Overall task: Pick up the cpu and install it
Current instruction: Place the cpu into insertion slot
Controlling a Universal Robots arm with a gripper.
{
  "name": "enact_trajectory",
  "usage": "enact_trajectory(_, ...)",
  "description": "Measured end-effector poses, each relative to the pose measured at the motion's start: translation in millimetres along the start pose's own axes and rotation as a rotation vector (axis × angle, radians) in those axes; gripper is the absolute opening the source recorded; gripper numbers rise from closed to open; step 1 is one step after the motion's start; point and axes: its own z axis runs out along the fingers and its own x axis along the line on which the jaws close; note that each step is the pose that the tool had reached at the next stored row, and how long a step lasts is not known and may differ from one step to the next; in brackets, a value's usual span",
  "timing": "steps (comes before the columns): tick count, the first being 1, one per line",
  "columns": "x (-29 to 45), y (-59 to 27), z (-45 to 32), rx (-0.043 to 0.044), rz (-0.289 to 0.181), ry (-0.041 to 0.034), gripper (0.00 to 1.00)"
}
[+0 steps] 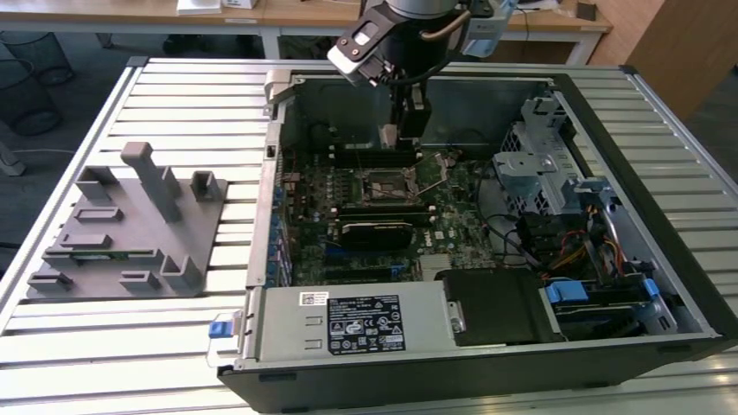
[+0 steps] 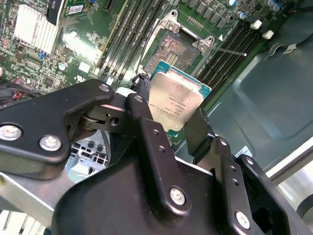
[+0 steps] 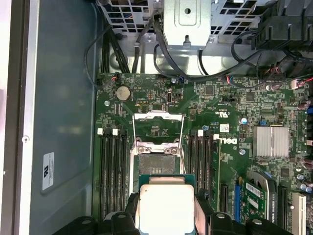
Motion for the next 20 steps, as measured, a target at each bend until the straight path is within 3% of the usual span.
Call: enact_trajectory(20, -0.2, -0.1, 6.8, 0.0000, 0.000, 0.0000, 0.53)
